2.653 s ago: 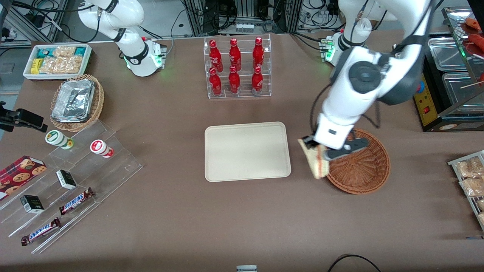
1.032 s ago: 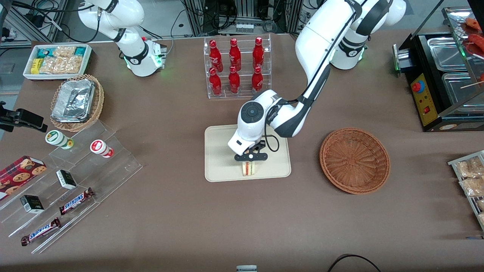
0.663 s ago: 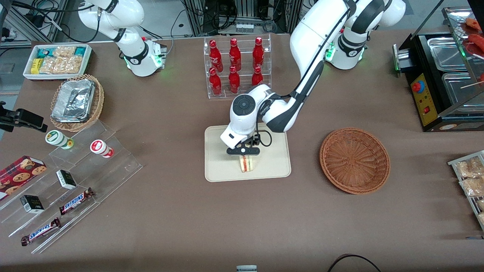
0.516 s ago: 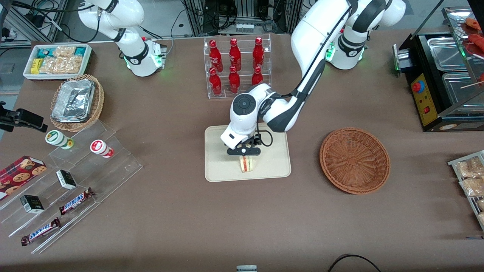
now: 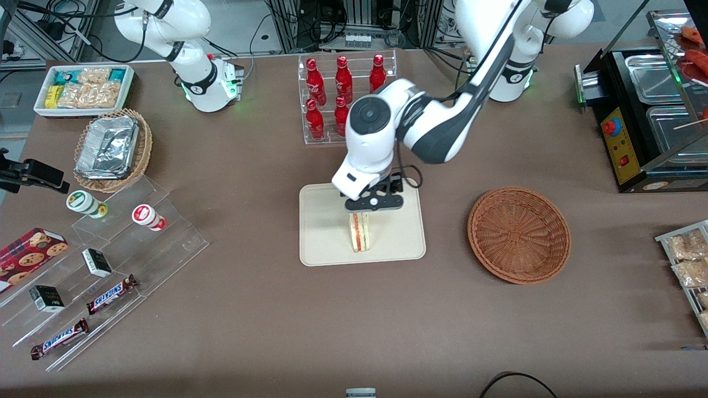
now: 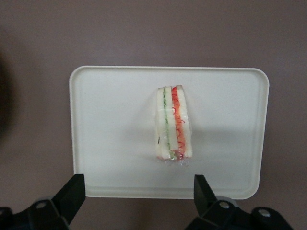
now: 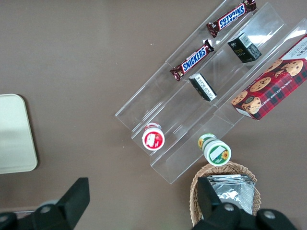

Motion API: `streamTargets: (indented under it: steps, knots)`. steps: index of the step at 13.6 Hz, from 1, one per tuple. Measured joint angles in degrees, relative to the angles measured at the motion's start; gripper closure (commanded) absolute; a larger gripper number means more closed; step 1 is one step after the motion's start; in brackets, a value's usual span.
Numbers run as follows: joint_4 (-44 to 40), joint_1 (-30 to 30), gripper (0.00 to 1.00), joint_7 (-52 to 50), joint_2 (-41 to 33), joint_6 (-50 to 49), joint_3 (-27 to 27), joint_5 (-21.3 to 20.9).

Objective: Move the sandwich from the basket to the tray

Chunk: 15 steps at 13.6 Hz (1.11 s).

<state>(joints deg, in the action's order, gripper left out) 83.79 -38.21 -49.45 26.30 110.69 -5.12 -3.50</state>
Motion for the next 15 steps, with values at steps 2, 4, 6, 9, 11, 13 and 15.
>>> streamTargets:
  steps: [2,4,6,9,11,13,15]
  knots:
    - [-0.08,3.64,0.00,0.01,-4.56,-5.26,0.19,-0.01]
    - [-0.12,8.47,0.00,1.74,-9.08,-10.53,0.35,-0.03]
    - [-0.10,13.82,0.00,7.34,-13.57,-15.81,0.49,-0.05]
    - [0.09,20.82,0.00,16.15,-18.62,-20.95,0.59,-0.03]
    - [0.52,24.40,0.00,21.93,-20.59,-22.64,0.61,-0.03]
    - [2.08,26.92,0.00,26.69,-22.19,-22.85,0.65,-0.03]
    - [3.91,29.58,0.00,31.71,-24.03,-22.86,0.82,0.02]
